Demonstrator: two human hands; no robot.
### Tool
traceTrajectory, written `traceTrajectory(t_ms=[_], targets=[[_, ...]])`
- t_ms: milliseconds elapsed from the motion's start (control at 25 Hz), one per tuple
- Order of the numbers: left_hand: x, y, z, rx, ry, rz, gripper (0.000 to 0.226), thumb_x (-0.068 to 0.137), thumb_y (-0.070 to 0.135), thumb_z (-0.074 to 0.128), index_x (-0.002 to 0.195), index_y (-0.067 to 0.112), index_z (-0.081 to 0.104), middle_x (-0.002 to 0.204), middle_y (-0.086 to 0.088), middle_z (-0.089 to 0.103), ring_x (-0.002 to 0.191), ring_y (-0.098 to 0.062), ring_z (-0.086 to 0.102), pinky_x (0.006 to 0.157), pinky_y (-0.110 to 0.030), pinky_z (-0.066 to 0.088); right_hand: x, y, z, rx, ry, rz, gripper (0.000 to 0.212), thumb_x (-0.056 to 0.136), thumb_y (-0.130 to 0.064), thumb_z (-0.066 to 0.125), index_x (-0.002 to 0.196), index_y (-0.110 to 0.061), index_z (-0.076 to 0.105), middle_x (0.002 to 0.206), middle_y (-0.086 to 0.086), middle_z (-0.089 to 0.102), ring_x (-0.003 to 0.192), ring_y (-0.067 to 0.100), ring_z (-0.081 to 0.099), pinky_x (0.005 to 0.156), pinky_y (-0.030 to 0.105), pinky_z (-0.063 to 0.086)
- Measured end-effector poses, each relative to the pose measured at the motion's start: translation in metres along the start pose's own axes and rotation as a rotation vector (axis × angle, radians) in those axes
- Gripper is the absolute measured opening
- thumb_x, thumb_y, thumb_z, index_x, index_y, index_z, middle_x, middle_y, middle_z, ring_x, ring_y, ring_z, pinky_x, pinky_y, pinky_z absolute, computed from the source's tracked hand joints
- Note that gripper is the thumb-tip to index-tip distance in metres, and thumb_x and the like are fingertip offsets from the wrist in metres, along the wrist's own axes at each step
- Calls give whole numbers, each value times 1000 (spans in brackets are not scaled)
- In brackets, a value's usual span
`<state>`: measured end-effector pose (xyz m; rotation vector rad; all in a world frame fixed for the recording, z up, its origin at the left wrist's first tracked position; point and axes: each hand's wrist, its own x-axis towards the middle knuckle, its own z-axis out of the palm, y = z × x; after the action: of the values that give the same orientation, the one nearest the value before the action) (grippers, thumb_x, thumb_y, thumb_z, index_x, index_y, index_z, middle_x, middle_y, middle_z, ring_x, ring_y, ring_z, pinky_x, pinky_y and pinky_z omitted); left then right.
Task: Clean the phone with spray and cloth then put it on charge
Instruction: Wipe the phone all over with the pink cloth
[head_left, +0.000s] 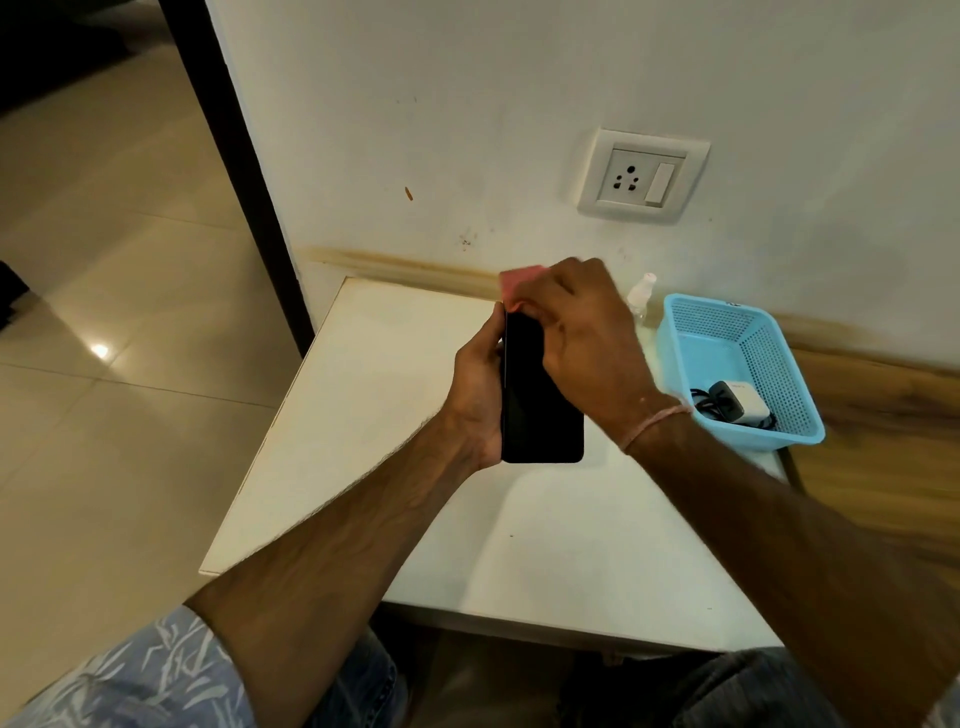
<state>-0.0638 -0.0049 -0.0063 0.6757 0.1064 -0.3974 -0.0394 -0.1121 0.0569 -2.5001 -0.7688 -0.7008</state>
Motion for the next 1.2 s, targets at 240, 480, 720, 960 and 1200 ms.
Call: traceTrajectory(t_ms=[240, 480, 720, 960, 1200], targets=[[1, 1, -2, -5, -17, 11, 50, 92, 61, 57, 108, 18, 76, 103, -10, 73, 95, -27, 69, 85, -39, 54, -2, -3, 3, 54, 52, 55, 17, 92, -11, 57, 105, -13, 68, 101, 7, 61, 99, 23, 52, 83, 27, 46], [2, 1, -4, 8, -11, 10, 54, 93, 63, 53, 104, 16, 77, 98, -11, 74, 88, -28, 71, 80, -39, 57, 2, 1, 0, 54, 108, 115, 17, 91, -10, 55, 101, -13, 69, 97, 8, 61, 96, 27, 52, 79, 32, 48], [3, 5, -3, 13, -20, 8, 55, 91, 63, 54, 106, 15, 76, 98, -12, 73, 88, -30, 69, 82, -42, 56, 7, 0, -3, 45, 107, 148, 13, 92, -14, 58, 98, -13, 70, 96, 9, 61, 94, 27, 51, 79, 32, 46], [3, 4, -3, 7, -19, -3, 54, 92, 63, 55, 105, 16, 77, 98, -12, 73, 89, -30, 69, 84, -42, 56, 8, 0, -2, 64, 72, 142, 13, 91, -12, 59, 95, -12, 71, 92, 8, 62, 92, 26, 52, 72, 15, 28], [3, 8, -4, -17, -38, 4, 51, 91, 60, 59, 107, 15, 76, 101, -12, 72, 93, -30, 68, 86, -41, 54, 6, -5, -1, 44, 4, 3, 17, 92, -9, 57, 101, -9, 72, 95, 10, 64, 94, 27, 52, 78, 25, 39]])
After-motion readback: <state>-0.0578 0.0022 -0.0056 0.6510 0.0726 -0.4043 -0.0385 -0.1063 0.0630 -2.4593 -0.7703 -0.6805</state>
